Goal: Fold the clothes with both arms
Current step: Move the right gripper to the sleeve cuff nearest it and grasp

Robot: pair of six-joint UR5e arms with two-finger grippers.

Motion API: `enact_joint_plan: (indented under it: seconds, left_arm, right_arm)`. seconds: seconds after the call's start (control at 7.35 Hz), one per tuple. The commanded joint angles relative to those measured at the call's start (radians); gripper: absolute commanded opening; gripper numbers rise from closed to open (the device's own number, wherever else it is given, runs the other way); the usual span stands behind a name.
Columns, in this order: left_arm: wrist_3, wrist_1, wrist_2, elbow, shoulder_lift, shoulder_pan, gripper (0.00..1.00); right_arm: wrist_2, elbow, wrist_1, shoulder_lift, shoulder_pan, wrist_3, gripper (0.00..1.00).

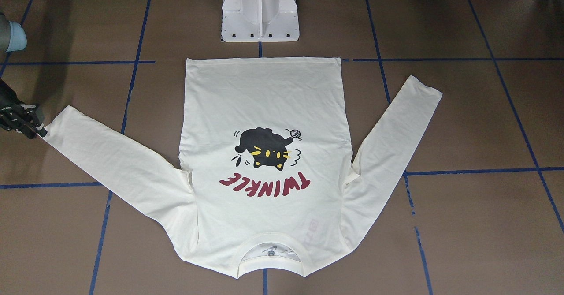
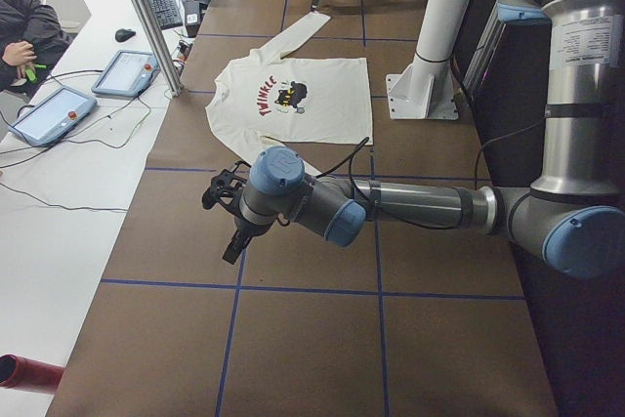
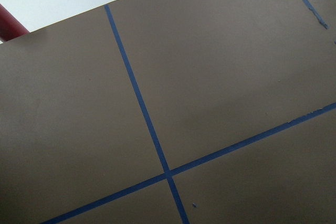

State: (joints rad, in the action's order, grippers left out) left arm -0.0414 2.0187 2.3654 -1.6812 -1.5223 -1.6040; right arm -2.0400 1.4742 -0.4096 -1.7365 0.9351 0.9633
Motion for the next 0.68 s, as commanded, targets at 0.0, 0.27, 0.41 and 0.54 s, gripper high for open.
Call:
enact_joint_plan:
  seconds: [0.0, 0.27, 0.41, 0.54]
  left_arm:
    - [0.000, 0.000, 0.002, 0.000, 0.001, -0.001, 1.00]
    - [0.000, 0.000, 0.002, -0.003, 0.001, -0.001, 1.00]
    - [0.000, 0.000, 0.002, -0.003, 0.001, -0.001, 1.00]
    - [0.000, 0.000, 0.002, -0.003, 0.001, -0.001, 1.00]
  right_arm:
    - [0.000, 0.005, 0.000, 0.000, -0.004, -0.006, 0.00]
    - [-0.006, 0.032, -0.009, 0.000, -0.006, -0.011, 0.00]
    - [-0.021, 0.093, -0.055, -0.003, -0.004, -0.011, 0.00]
    - [-0.026, 0.197, -0.207, 0.008, -0.001, -0.011, 0.00]
